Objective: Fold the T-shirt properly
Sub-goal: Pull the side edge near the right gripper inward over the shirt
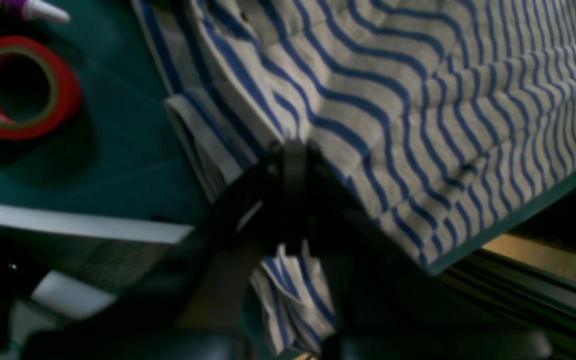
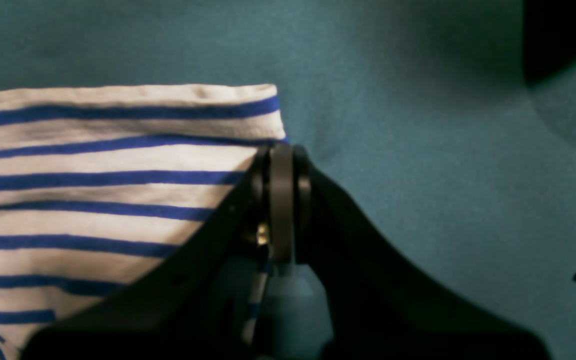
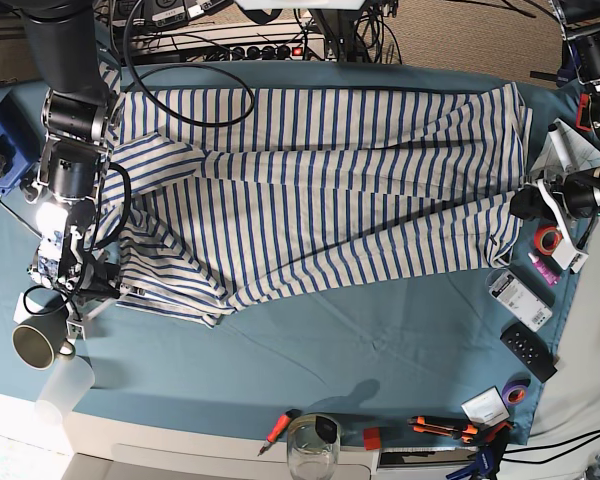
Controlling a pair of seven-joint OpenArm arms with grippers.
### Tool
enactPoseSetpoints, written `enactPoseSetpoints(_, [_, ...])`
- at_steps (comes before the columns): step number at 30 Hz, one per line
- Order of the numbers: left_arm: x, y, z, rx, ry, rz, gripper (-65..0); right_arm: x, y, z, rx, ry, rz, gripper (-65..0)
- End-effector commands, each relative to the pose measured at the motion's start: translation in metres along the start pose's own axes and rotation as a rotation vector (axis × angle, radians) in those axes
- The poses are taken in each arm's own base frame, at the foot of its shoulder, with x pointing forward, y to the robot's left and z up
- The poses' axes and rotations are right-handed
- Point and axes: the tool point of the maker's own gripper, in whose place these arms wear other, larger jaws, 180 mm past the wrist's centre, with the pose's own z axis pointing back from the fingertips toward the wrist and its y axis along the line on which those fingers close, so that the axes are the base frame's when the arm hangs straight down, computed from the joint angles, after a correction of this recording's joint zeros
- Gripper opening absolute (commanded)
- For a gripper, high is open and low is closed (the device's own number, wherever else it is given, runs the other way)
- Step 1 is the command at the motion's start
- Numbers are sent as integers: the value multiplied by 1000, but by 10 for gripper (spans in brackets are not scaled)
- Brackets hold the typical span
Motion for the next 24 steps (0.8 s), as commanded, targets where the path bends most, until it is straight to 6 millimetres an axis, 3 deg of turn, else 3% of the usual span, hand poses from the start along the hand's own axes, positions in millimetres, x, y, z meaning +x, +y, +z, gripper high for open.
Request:
enactPoseSetpoints(1, [15, 2, 10, 11, -42, -30, -650, 1, 7, 4, 37, 27, 4, -650])
enactPoseSetpoints(6, [15, 2, 10, 10, -41, -30, -650, 28, 26, 26, 122, -30, 12, -650])
enactPoseSetpoints(13, [15, 2, 10, 11, -41, -30, -650, 62, 42, 71, 136, -85, 94, -650])
enactPoseSetpoints(24, [3, 3, 8, 10, -10, -17, -650, 39, 60, 77, 235, -5, 108, -650])
